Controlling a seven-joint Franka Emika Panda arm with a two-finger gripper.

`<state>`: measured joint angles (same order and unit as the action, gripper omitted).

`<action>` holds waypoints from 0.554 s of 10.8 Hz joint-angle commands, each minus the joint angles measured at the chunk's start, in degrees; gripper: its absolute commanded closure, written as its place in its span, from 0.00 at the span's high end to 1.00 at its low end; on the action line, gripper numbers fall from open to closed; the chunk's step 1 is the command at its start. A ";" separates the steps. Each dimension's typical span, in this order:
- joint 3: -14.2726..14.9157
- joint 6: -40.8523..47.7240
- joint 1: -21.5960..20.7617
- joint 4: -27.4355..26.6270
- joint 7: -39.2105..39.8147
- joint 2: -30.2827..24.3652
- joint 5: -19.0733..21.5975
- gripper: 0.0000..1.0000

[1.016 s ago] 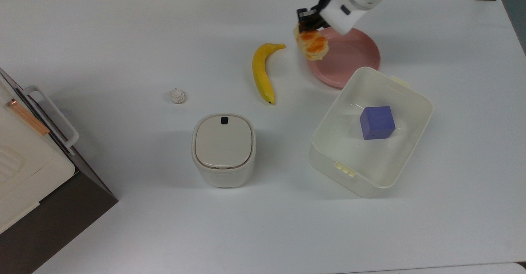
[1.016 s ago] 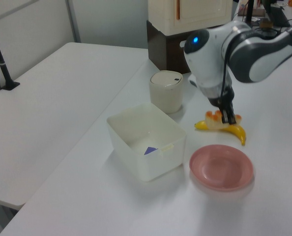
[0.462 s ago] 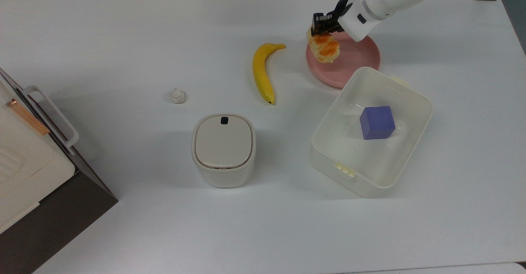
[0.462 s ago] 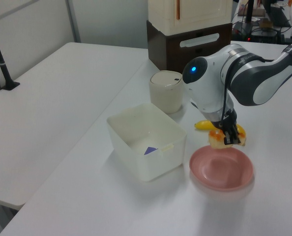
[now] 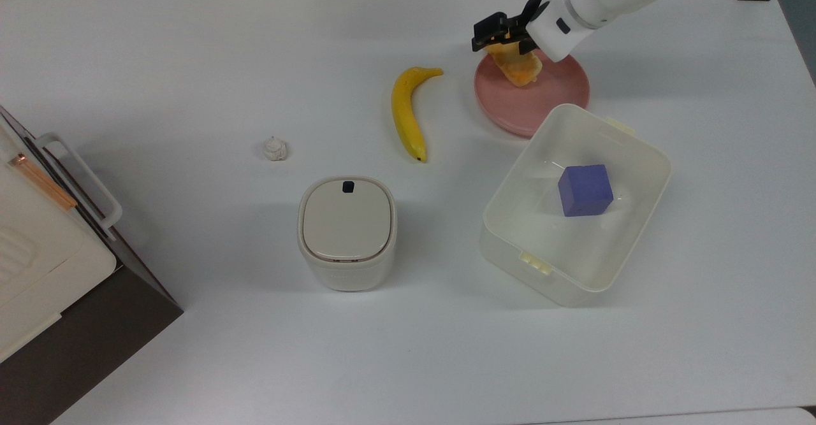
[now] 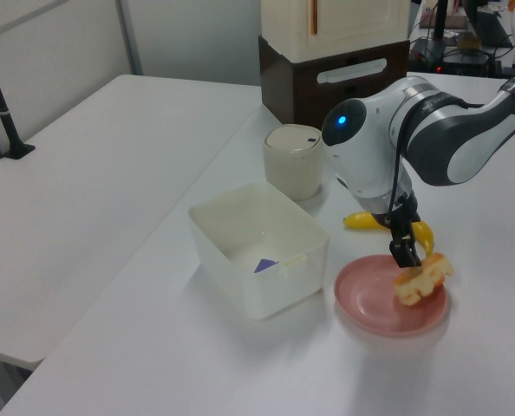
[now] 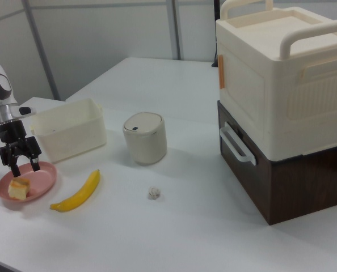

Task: Put the bread on a plate
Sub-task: 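Lower the bread onto the plate and open the gripper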

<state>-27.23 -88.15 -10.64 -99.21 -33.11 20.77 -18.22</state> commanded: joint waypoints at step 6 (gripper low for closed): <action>-0.63 0.52 13.92 0.94 0.40 -10.45 2.81 1.00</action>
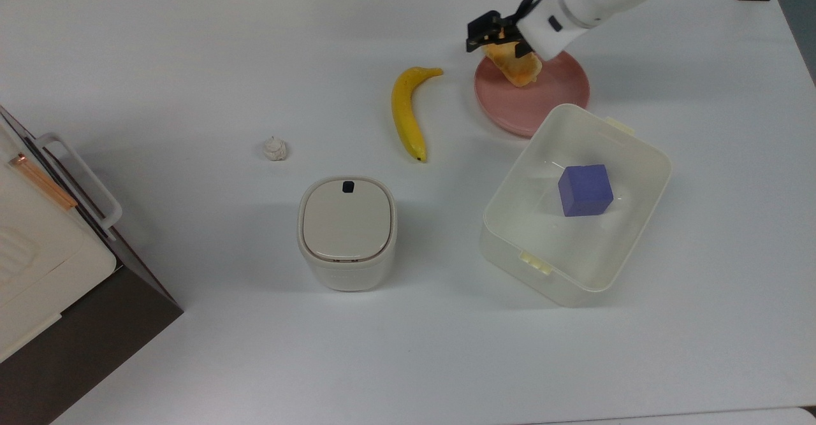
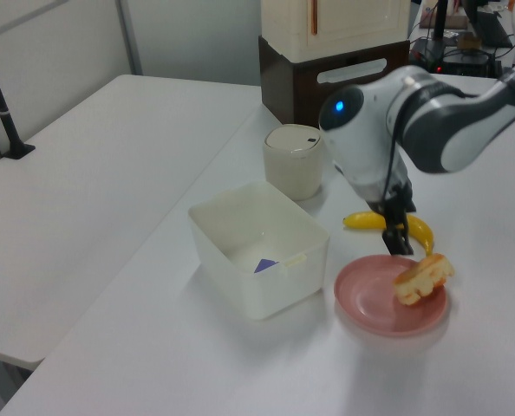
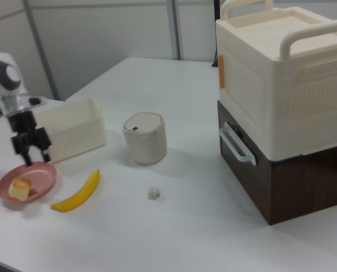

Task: Put the bread on a plate

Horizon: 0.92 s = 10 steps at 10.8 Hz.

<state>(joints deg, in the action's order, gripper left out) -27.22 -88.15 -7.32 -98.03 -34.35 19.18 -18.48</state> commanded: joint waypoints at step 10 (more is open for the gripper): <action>26.52 8.63 18.75 10.93 30.73 -24.20 23.32 1.00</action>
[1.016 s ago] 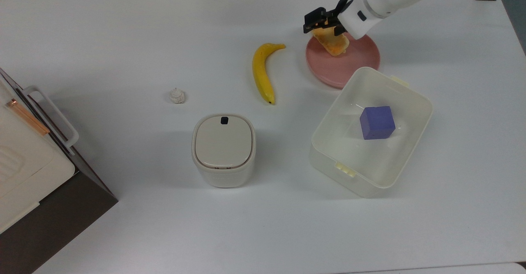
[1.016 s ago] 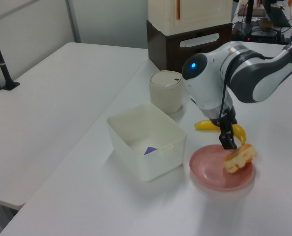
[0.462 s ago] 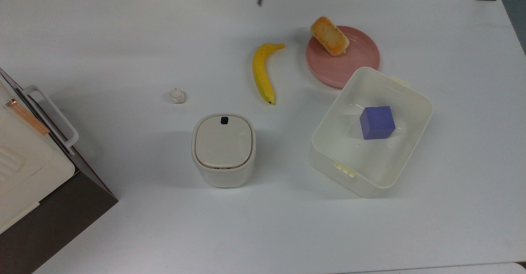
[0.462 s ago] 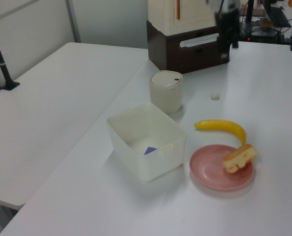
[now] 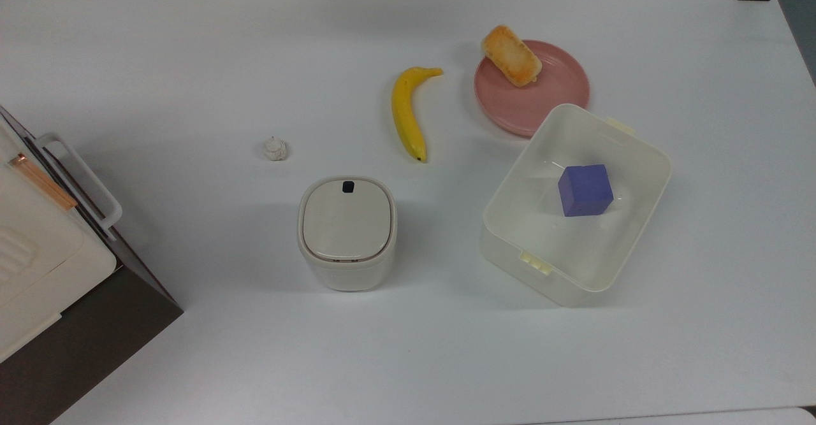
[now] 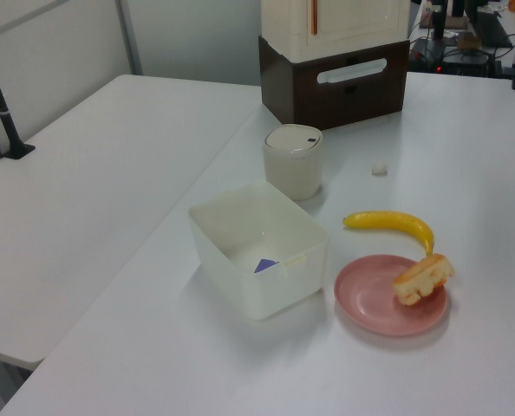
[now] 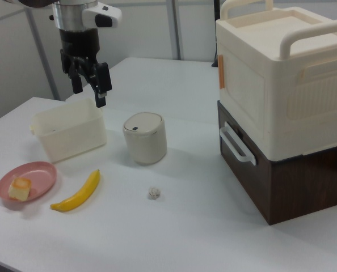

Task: Put the bread on a plate

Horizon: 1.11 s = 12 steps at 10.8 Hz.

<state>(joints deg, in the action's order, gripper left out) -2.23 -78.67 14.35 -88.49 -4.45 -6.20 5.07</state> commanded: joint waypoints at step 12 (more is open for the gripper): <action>1.35 -8.78 -3.71 -0.46 1.29 1.63 -0.32 1.00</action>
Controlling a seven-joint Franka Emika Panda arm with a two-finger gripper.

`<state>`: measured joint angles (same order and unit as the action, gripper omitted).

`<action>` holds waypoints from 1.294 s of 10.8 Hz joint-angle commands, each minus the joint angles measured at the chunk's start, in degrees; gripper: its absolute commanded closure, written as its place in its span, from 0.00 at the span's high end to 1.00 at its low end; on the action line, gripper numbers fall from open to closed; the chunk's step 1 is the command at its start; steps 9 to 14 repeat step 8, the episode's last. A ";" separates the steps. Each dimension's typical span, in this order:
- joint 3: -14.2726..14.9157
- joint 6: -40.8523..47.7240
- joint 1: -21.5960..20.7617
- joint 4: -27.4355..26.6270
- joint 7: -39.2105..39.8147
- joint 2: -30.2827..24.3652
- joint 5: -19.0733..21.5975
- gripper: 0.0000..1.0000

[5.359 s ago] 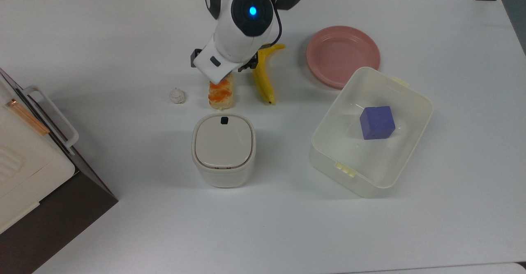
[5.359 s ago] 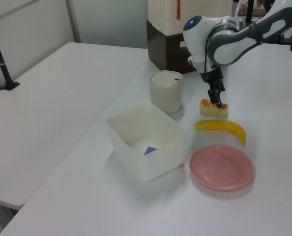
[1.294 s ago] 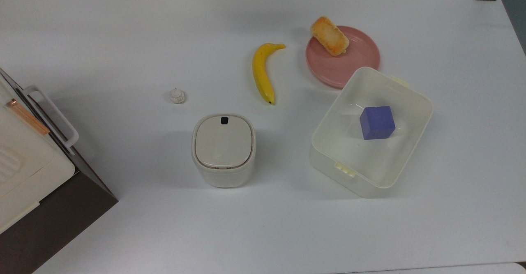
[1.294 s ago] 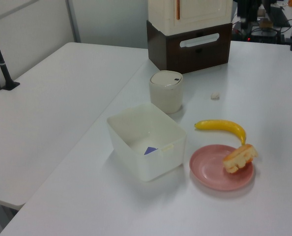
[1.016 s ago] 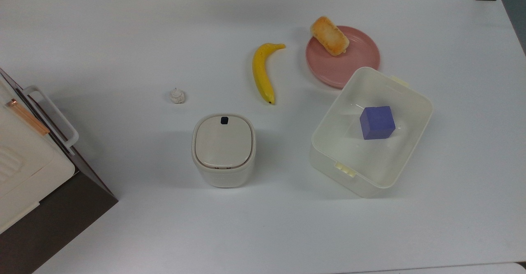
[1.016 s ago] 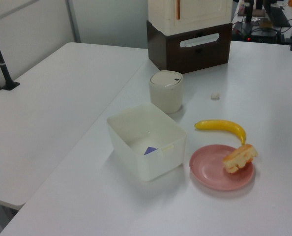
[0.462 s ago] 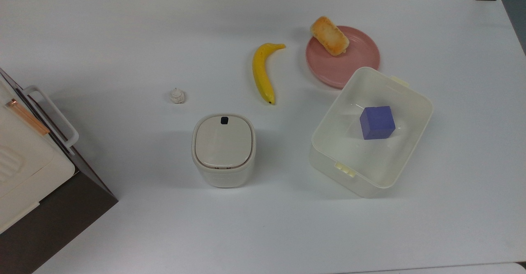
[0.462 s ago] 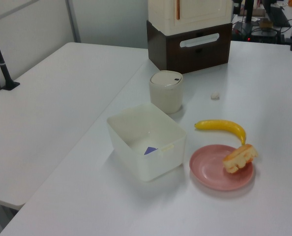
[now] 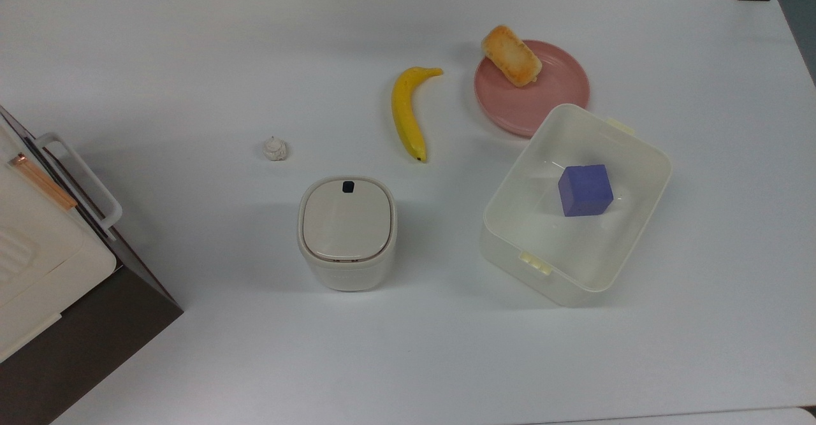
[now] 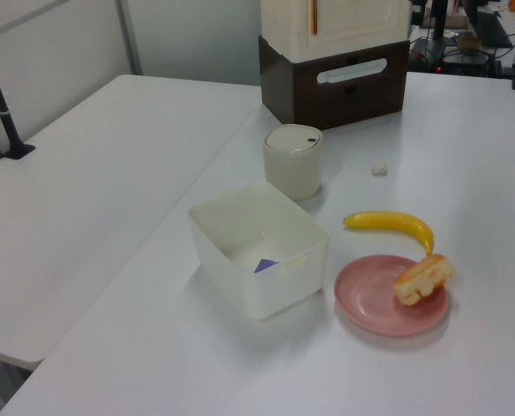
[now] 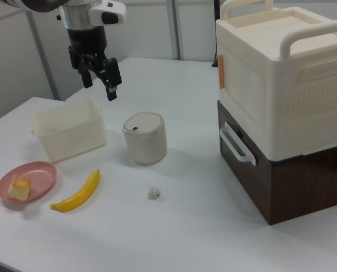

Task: Put the bread on a plate

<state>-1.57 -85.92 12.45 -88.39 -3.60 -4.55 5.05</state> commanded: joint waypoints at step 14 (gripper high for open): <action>9.83 -2.68 -12.80 -0.03 -2.20 0.95 -1.19 1.00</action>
